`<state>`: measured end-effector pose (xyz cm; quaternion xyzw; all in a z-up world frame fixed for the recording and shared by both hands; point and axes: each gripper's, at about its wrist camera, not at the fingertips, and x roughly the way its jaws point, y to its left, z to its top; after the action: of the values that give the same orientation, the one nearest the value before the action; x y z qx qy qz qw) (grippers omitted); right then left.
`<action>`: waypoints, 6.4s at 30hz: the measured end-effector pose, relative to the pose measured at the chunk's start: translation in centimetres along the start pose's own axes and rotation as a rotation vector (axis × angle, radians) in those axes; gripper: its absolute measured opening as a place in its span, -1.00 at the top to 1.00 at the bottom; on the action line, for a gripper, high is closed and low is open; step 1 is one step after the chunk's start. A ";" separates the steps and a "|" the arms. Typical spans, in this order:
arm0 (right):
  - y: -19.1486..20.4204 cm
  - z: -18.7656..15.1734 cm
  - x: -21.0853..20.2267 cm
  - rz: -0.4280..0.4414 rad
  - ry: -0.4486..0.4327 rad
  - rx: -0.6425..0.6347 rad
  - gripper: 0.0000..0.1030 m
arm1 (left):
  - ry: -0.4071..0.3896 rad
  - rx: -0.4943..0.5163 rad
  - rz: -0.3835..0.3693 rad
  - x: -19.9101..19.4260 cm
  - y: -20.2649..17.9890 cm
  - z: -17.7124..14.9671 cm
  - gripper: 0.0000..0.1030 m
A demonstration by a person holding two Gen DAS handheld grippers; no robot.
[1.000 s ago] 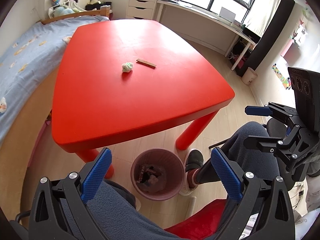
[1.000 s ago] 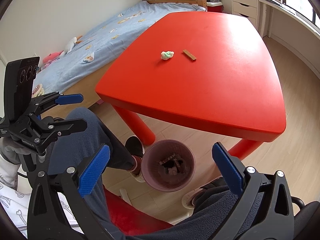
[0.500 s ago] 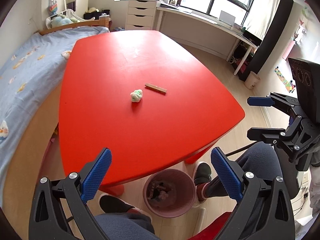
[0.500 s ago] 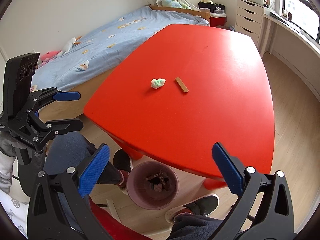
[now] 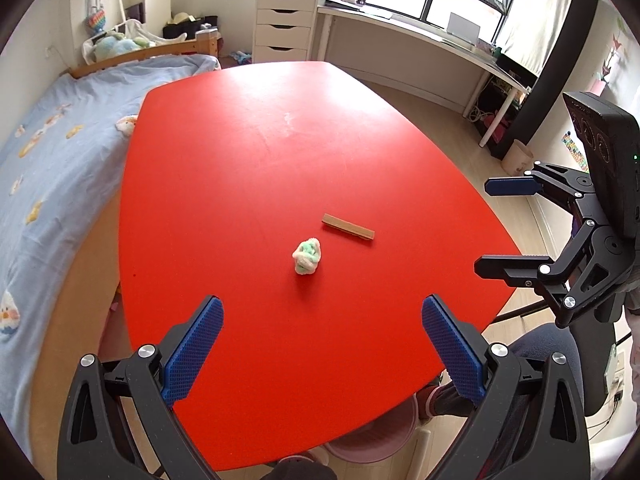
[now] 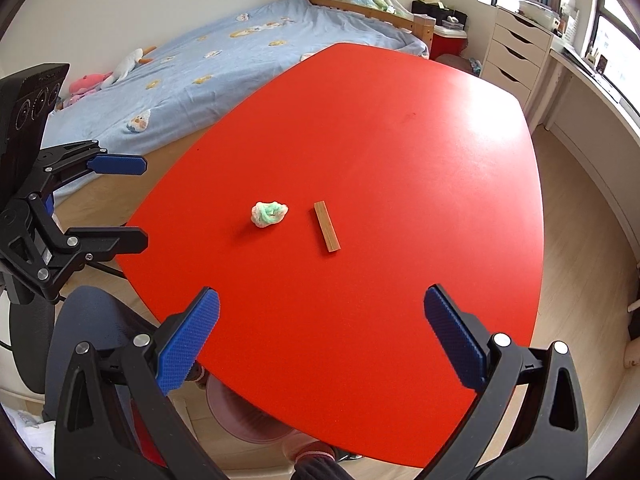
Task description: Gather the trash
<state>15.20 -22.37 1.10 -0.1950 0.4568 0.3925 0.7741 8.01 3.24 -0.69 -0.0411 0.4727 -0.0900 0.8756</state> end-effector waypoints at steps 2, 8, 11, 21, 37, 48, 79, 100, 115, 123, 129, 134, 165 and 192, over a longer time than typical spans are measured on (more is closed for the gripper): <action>-0.5 0.8 1.2 -0.001 0.016 -0.002 -0.95 | 0.020 -0.007 0.000 1.0 0.6 0.9 -0.85; -0.9 2.7 5.1 0.001 0.088 -0.056 -0.95 | 0.086 -0.008 0.004 4.1 1.3 3.2 -0.85; -1.0 3.3 6.9 -0.009 0.115 -0.084 -0.94 | 0.134 -0.020 0.005 6.1 1.8 3.9 -0.85; -1.7 3.9 10.7 0.022 0.171 -0.096 -0.92 | 0.217 -0.039 0.017 9.8 2.1 4.0 -0.85; -1.6 4.2 13.0 0.021 0.197 -0.132 -0.27 | 0.258 0.032 0.041 11.9 1.3 3.8 -0.20; -1.1 4.7 13.1 0.028 0.182 -0.148 0.36 | 0.250 0.080 0.079 11.8 1.0 4.0 0.58; 0.0 2.5 4.2 -0.035 0.035 -0.040 0.78 | 0.088 0.086 0.088 4.9 -1.9 2.0 0.65; 4.9 -6.9 -6.2 -0.027 -0.144 0.029 0.78 | -0.097 0.073 0.045 -4.8 -6.2 -4.7 0.64; 8.8 -13.6 -8.8 0.021 -0.139 0.054 0.78 | -0.097 0.045 -0.033 -6.3 -8.1 -9.7 0.64; 10.4 -15.7 -8.3 0.070 -0.098 0.065 0.78 | -0.052 0.027 -0.054 -5.9 -8.3 -11.9 0.64; 10.5 -16.0 -7.8 0.090 -0.082 0.073 0.78 | -0.046 0.018 -0.067 -6.0 -8.2 -12.2 0.63; 10.1 -15.9 -7.8 0.101 -0.084 0.079 0.66 | -0.050 0.021 -0.082 -5.9 -8.3 -12.3 0.20; 6.9 -13.6 -9.7 0.013 -0.162 0.187 -0.95 | -0.145 -0.024 -0.001 -7.8 -6.3 -9.9 -0.86; 4.6 -6.4 -12.3 -0.053 -0.307 0.160 -0.95 | -0.235 -0.062 -0.031 -8.7 -4.3 -4.6 -0.88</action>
<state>4.73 -29.02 8.70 -0.0824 0.3577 0.3595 0.8579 -0.98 0.81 4.58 -0.0856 0.3689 -0.0835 0.9217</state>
